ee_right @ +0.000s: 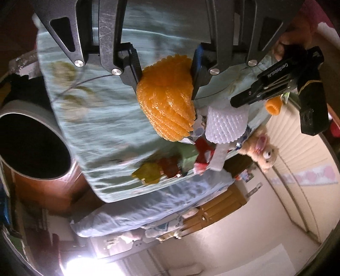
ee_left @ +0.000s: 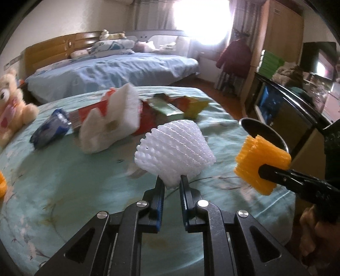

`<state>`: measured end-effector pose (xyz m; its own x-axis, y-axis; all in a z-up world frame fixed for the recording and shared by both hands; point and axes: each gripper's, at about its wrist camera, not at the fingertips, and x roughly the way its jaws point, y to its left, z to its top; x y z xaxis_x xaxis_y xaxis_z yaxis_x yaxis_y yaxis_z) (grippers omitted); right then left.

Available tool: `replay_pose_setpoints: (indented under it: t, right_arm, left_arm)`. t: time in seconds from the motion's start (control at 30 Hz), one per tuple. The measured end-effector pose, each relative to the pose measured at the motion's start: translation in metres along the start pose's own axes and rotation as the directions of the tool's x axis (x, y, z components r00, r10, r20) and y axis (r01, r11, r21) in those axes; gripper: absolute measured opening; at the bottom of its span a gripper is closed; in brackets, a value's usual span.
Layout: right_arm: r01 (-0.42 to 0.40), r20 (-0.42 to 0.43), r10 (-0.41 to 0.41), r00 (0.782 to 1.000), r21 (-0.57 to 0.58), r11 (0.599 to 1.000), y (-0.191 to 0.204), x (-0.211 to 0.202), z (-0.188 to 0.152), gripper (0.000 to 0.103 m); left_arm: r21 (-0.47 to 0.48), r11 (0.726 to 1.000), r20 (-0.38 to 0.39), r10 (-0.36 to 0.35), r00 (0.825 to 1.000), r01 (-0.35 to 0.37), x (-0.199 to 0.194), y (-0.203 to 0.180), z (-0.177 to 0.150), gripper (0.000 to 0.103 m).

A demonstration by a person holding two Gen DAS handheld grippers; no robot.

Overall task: Collect trash
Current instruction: 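Carry both foam nets over the trash bin and open both tools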

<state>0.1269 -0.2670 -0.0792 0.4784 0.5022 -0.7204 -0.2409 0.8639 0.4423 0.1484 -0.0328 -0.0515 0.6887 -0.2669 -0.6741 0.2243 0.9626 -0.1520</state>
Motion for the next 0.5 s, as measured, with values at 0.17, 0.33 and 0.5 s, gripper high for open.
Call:
replay_pose_setpoints:
  t: [0.17,0.33,0.5]
  right_arm:
    - [0.022,0.033,-0.024,0.999,0.033,0.999,-0.020,-0.013,0.006,0.041]
    - [0.051,0.058,-0.055,0.997,0.069,0.996,-0.041,-0.023,0.012,0.041]
    - [0.089,0.075,-0.097,0.992,0.104,0.991,-0.064,-0.035,0.015,0.041]
  left_arm:
    - [0.041,0.999,-0.004,-0.026,1.000,0.026,0.005,-0.015,0.010,0.013]
    - [0.077,0.995,-0.017,-0.060,0.998,0.062,0.018,-0.035,0.020,0.013]
    - [0.117,0.988,-0.032,-0.101,0.994,0.104,0.033,-0.057,0.030,0.013]
